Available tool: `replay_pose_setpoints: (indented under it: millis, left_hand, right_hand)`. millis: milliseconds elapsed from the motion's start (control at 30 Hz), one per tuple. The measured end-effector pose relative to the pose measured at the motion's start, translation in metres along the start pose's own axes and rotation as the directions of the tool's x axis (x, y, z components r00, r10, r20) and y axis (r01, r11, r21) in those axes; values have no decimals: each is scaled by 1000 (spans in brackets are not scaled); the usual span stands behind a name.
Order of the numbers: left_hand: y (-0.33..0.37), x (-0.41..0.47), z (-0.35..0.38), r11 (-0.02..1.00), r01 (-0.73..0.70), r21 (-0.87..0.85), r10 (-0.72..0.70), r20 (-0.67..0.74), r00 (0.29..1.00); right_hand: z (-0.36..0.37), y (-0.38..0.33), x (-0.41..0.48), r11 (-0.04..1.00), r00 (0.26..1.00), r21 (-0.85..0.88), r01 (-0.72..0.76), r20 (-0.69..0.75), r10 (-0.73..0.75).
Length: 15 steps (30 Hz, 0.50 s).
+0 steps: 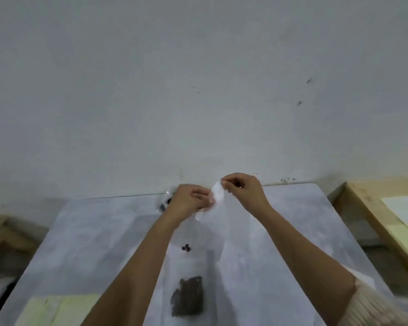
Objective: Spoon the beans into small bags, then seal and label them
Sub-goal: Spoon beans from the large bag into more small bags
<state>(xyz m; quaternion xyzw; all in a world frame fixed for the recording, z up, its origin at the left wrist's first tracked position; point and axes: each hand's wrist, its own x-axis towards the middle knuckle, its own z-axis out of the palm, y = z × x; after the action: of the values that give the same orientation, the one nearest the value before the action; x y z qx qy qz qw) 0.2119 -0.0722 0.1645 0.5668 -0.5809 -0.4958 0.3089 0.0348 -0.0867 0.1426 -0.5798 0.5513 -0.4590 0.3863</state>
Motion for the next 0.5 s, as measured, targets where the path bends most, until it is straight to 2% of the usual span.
replay_pose_setpoints:
  millis: [100,267,367,500]
  left_hand:
    - [-9,-11,-55,999,44,-24,-46,-116,992]
    - [-26,-21,-110,984,47,-174,-99,-307,947]
    - [-35,-25,-129,971,-2,-239,-85,-352,932]
    - [-50,-22,-141,985,-27,-169,-43,-395,917]
  right_hand:
    - [56,-23,11,998,998,2,66,-7,-66]
    - [132,-45,16,981,974,-59,183,-122,-189]
    - [164,-55,13,987,987,13,158,-42,-157]
    - [189,-56,12,998,999,60,23,24,-25]
